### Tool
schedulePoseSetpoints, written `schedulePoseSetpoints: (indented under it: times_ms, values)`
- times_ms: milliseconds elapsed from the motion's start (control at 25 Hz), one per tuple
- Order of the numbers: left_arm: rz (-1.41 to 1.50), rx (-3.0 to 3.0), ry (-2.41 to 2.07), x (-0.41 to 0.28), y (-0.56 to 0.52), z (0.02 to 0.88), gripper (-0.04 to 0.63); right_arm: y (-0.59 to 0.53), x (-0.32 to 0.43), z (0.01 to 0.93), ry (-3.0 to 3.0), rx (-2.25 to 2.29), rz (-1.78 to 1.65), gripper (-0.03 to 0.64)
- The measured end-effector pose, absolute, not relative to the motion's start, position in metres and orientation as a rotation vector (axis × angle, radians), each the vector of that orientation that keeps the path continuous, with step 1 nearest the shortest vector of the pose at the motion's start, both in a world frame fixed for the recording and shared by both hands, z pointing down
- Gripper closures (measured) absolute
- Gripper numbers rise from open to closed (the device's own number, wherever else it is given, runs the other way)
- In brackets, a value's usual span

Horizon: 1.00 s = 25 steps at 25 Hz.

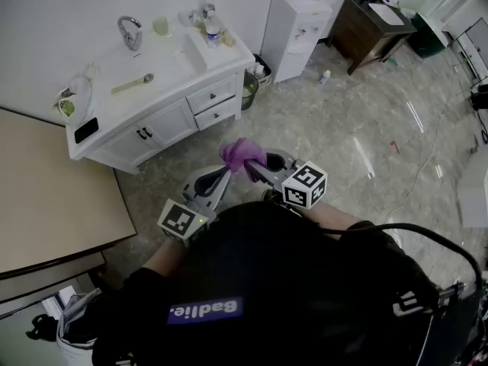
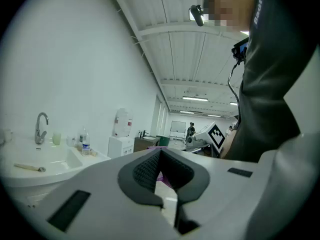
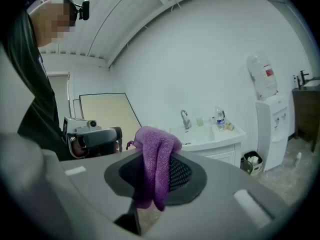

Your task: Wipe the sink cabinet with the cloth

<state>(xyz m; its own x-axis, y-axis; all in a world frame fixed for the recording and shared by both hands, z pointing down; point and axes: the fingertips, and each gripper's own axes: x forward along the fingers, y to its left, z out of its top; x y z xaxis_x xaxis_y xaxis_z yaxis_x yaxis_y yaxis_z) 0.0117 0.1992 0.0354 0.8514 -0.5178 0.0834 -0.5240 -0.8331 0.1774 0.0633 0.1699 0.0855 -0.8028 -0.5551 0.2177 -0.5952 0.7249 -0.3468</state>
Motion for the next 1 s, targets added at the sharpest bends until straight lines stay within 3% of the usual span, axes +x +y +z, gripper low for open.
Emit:
schedulePoseSetpoints:
  times_ms: [1000]
  values:
    - [0.067, 2.787, -0.851, 0.000, 0.190, 0.048, 0.591, 0.160, 0.053, 0.100, -2.854, 0.929, 0.719, 0.540]
